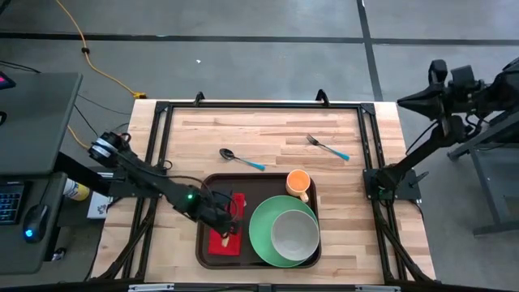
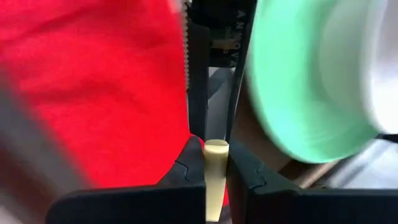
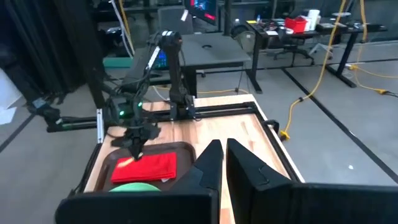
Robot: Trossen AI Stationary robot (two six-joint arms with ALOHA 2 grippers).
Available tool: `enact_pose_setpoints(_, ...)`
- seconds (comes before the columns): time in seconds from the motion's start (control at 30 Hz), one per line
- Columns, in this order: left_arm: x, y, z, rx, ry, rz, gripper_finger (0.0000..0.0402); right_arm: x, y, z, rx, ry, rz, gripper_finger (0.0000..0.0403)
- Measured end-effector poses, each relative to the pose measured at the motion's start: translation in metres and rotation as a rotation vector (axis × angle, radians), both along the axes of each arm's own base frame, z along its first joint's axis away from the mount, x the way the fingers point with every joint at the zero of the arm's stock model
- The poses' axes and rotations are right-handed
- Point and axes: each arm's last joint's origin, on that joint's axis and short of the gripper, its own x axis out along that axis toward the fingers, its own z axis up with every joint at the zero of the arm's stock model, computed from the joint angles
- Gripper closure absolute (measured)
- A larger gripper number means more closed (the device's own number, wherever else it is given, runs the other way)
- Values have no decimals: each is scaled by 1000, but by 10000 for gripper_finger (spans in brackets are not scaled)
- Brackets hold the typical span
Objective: Set up tray
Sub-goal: Put the yellow knife to the left of the green plate on the red napkin on the brown serving tray
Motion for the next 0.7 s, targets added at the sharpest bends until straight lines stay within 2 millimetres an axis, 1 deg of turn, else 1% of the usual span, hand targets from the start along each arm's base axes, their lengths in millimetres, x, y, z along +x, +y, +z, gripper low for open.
enact_pose_setpoints(0.1,8,1,5,-25,3,8,355,-2,0,0,-9,2,28,403)
enact_pose_setpoints(0.17,8,5,8,-5,45,20,355,-2,0,0,-18,3,33,403)
enact_pose_setpoints(0.2,11,5,9,-12,52,22,355,-1,0,0,-22,5,36,403)
enact_pose_setpoints(0.3,11,9,7,3,142,24,355,-1,0,0,-30,8,51,403)
enact_pose_setpoints(0.37,19,8,9,-47,113,20,355,-1,0,0,-34,8,54,403)
enact_pose_setpoints(0.43,17,9,4,-52,169,12,355,-1,0,0,-36,8,54,403)
enact_pose_setpoints(0.57,24,5,-9,-78,192,1,355,-2,0,0,-41,8,56,403)
enact_pose_setpoints(0.63,33,2,-11,-108,140,-1,355,-3,-1,0,-40,5,56,403)
enact_pose_setpoints(0.7,32,3,-15,-103,171,0,355,-3,-1,0,-46,5,58,403)
